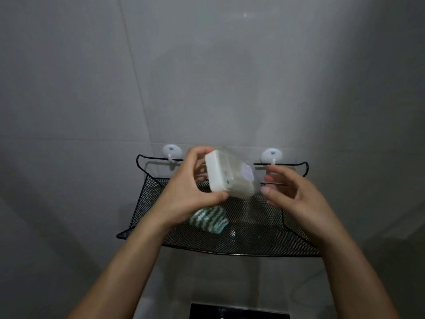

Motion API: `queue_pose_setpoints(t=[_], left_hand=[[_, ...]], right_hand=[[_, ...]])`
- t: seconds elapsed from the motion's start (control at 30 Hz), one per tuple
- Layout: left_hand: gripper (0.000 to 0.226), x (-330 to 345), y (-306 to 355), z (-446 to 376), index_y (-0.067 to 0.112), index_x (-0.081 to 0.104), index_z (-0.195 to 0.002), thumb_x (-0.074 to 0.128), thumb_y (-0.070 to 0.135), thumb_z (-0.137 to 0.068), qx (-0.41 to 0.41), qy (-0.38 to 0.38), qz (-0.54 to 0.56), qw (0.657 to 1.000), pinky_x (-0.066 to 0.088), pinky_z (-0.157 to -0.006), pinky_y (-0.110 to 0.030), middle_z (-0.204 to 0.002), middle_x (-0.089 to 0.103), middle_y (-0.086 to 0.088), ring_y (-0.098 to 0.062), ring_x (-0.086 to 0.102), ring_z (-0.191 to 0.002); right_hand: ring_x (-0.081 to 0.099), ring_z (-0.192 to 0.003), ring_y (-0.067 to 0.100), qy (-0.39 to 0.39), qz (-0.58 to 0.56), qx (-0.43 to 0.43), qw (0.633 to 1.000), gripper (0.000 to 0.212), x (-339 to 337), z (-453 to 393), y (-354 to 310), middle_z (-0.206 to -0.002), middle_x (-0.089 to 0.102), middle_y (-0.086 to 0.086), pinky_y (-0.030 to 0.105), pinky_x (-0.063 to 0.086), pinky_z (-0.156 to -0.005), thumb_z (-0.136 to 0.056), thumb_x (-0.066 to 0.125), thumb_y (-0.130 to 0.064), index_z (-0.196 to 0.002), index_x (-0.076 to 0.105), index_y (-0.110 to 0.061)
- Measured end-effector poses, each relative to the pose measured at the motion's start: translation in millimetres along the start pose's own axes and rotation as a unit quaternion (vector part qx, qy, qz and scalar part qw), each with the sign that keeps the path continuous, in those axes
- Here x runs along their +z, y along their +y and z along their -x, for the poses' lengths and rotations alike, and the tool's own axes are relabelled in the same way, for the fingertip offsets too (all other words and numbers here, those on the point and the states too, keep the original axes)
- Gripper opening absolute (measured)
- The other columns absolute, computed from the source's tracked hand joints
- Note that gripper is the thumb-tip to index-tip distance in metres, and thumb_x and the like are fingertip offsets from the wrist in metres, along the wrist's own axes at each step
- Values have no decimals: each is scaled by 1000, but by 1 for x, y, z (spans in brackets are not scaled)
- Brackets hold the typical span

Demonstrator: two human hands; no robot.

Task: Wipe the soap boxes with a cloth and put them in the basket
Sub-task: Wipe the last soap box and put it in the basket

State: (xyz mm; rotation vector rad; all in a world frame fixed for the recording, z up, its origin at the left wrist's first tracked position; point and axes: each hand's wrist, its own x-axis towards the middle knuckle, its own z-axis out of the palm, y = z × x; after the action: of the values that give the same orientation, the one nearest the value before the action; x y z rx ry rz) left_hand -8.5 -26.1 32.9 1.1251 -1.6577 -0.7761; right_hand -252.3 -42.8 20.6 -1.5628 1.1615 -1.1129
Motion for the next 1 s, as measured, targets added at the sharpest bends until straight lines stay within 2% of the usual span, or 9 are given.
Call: queue_pose_setpoints(t=[0.1, 0.17, 0.23, 0.37, 0.5, 0.6, 0.8, 0.93, 1.0], left_hand=[[79, -6, -7, 5, 23, 43, -130, 83, 20, -62, -47, -35, 153, 987, 50, -90, -23, -124, 68, 2, -14, 63, -116], [81, -5, -10, 8, 14, 41, -134, 80, 14, -63, -66, -47, 229, 970, 50, -88, -22, -121, 69, -6, -18, 64, -112], [83, -3, -13, 10, 8, 38, -137, 78, 11, -64, -78, -60, 273, 957, 50, -88, -24, -121, 68, -13, -22, 63, -111], [83, -4, -16, 10, 7, 40, -139, 79, 12, -65, -81, -74, 259, 960, 48, -94, -26, -132, 62, -12, -23, 59, -122], [90, -11, -19, 8, 20, 41, -145, 83, 16, -65, -62, -63, 209, 974, 49, -97, -30, -146, 50, 0, -21, 55, -129], [79, -12, -17, 8, 27, 51, -139, 84, 18, -68, -44, -47, 184, 981, 52, -90, -26, -140, 56, 6, -19, 59, -124], [59, -13, -15, 4, 28, 64, -125, 80, 31, -69, -43, -14, 184, 982, 52, -86, -21, -128, 66, 4, -17, 66, -114], [37, -12, -10, -2, 36, 74, -104, 78, 53, -71, -93, 12, 216, 972, 54, -75, -25, -116, 72, 3, -14, 69, -103], [45, -12, -7, -8, 30, 75, -96, 75, 66, -70, -113, 19, 201, 973, 55, -70, -27, -109, 74, 0, -16, 70, -93]], right_hand=[[63, -117, 6, -80, -2, 20, 997, 98, -6, 2, 6, -135, 60, -7, 26, 53, -94, -59, 89, -31, -146, 45, -25], [64, -119, 11, -124, -52, 1, 991, 97, -3, 0, 11, -137, 61, -4, 27, 53, -95, -63, 93, -20, -146, 45, -21], [65, -118, 18, -138, -96, -18, 986, 85, 1, -2, 12, -135, 64, -2, 30, 53, -97, -66, 85, -11, -142, 49, -19], [69, -110, 27, -109, -152, -17, 982, 80, 2, -6, 13, -131, 66, 3, 31, 57, -88, -63, 85, -9, -136, 54, -17], [69, -109, 33, -95, -180, -14, 979, 91, 1, -9, 15, -129, 67, 6, 48, 55, -95, -57, 89, -17, -139, 50, -17], [68, -110, 37, -109, -201, -12, 974, 89, 2, -7, 15, -126, 68, 10, 52, 53, -96, -59, 87, -14, -139, 48, -15], [67, -111, 39, -122, -212, -11, 969, 86, 2, -3, 15, -128, 67, 15, 51, 53, -96, -67, 80, 6, -142, 43, -15], [71, -102, 37, -128, -236, -5, 963, 86, 3, -1, 14, -123, 69, 16, 41, 61, -80, -63, 81, 6, -138, 48, -21], [70, -103, 37, -143, -247, 7, 958, 89, 4, -1, 15, -125, 67, 17, 41, 60, -79, -61, 82, 5, -139, 48, -20]])
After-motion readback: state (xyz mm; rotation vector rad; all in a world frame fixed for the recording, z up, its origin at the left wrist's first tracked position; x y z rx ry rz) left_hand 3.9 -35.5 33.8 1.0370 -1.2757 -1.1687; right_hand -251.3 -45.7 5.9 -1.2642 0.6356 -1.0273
